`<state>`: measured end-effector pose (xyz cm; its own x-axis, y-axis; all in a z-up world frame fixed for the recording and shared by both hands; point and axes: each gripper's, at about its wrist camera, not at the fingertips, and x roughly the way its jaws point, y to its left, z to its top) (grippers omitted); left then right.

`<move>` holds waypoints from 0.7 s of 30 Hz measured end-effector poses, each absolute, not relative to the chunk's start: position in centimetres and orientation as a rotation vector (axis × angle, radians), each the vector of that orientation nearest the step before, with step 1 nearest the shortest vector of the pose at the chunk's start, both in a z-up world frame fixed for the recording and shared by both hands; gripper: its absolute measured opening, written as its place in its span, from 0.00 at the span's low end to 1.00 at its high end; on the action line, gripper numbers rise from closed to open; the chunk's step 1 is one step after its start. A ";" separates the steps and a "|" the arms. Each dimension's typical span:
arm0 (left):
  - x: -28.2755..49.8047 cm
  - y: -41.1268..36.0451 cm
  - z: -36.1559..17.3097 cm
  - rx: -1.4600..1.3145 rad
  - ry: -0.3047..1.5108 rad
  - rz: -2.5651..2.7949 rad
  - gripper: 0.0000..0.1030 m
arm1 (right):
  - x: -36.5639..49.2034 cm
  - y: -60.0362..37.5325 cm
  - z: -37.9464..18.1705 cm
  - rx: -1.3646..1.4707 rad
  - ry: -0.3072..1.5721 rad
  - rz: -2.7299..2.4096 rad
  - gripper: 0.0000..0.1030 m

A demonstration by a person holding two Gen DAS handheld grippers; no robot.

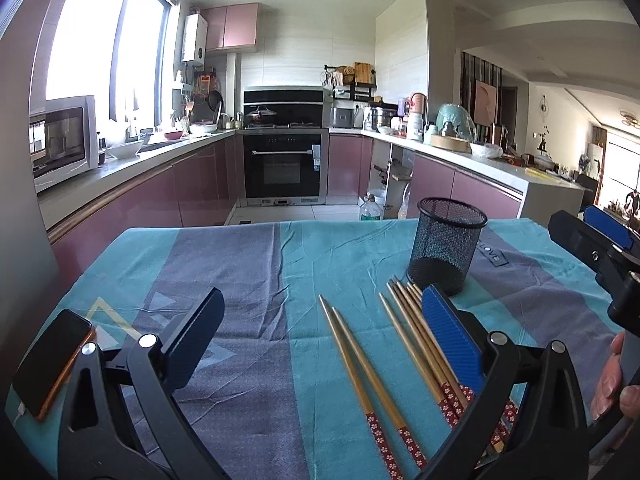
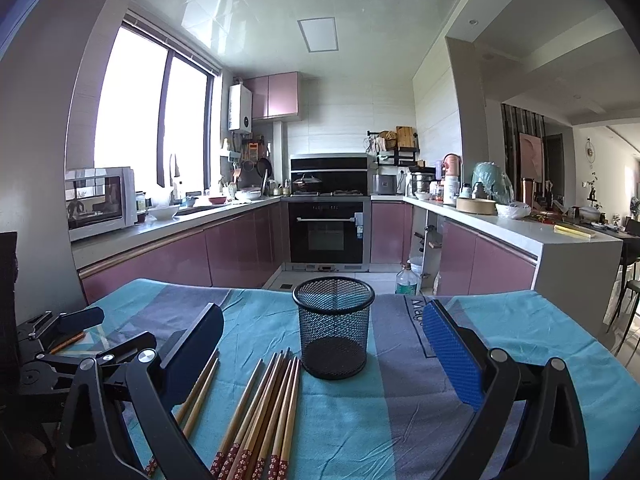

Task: Organize utensils
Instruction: 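Lower the left tool onto one wooden chopstick and close it while the right tool grasps another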

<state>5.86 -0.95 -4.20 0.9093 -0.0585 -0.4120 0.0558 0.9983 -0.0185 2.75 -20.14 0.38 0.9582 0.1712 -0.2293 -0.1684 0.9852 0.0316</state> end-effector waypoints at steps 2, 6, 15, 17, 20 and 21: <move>6.6 -0.7 -4.8 -0.010 0.464 -0.072 0.93 | 3.5 -19.9 -0.2 0.000 0.287 0.181 0.93; 8.0 -0.3 -6.2 0.004 0.535 -0.088 0.82 | 5.2 -19.5 -1.9 -0.027 0.413 0.220 0.93; 11.6 -0.3 -9.2 -0.006 0.707 -0.150 0.65 | 8.4 -19.1 -5.1 -0.033 0.641 0.286 0.76; 12.3 -0.4 -9.7 -0.002 0.738 -0.165 0.63 | 9.0 -18.9 -5.7 -0.043 0.682 0.295 0.71; 13.0 -0.8 -10.3 0.017 0.783 -0.174 0.58 | 10.2 -19.1 -6.8 -0.027 0.754 0.311 0.59; 13.2 -0.9 -10.5 0.017 0.798 -0.182 0.54 | 10.6 -19.2 -7.2 -0.022 0.776 0.315 0.53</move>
<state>13.19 -0.91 -10.49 0.6833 -0.1558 -0.7133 0.1688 0.9842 -0.0533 10.57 -19.15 -7.17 0.6695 0.2710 -0.6916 -0.2871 0.9531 0.0956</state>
